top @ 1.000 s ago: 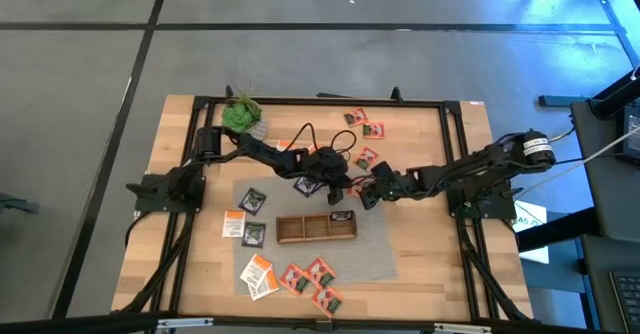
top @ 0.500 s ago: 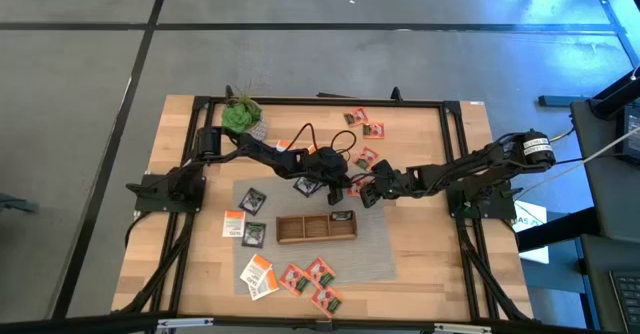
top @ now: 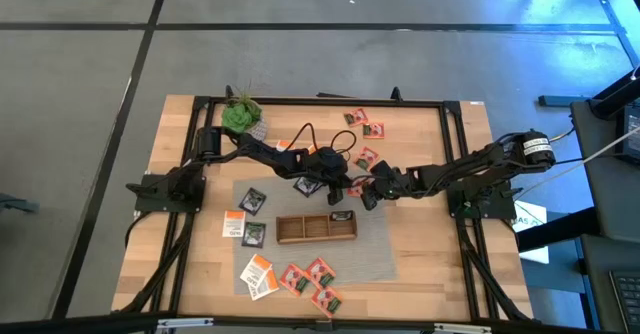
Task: Pick & Place Tea
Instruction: Put the orange tea bag into the middle section of the wooden organizer
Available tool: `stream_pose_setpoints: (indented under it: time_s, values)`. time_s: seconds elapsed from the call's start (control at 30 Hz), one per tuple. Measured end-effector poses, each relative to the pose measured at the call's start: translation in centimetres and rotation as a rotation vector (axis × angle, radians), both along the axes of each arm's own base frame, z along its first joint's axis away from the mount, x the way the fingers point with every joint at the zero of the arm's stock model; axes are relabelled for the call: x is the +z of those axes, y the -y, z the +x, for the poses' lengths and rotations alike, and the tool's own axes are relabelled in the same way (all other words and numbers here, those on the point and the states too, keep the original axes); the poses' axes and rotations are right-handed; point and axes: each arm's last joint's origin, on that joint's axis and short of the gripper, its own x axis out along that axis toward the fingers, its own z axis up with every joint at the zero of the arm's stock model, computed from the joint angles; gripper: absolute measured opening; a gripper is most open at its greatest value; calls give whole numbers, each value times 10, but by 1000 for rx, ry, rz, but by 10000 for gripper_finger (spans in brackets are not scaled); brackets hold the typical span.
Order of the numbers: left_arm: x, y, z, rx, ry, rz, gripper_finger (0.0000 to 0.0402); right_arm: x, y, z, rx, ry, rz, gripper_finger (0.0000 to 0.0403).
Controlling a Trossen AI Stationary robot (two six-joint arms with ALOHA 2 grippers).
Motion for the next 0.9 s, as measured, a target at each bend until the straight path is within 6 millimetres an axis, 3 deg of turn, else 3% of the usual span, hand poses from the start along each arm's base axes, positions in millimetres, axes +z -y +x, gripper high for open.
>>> stream_pose_setpoints:
  time_s: [0.13, 0.4, 0.53, 0.73, 0.9]
  values:
    - [13, 1, -2, -8, 8, 7, 81, 1, 0, 0, 33, -10, -36, 16]
    - [74, 2, -12, -49, 90, 86, 78, 24, 0, -1, 151, 25, -121, 8]
    - [98, 9, -24, -59, 48, 72, 77, 51, -1, 5, 277, 24, -189, 5]
    - [113, 34, -49, -76, -142, 38, 77, 102, -5, 19, 485, -70, -300, 6]
    - [112, 47, -82, 116, -231, 100, 77, 142, -17, 32, 620, -107, -393, 6]
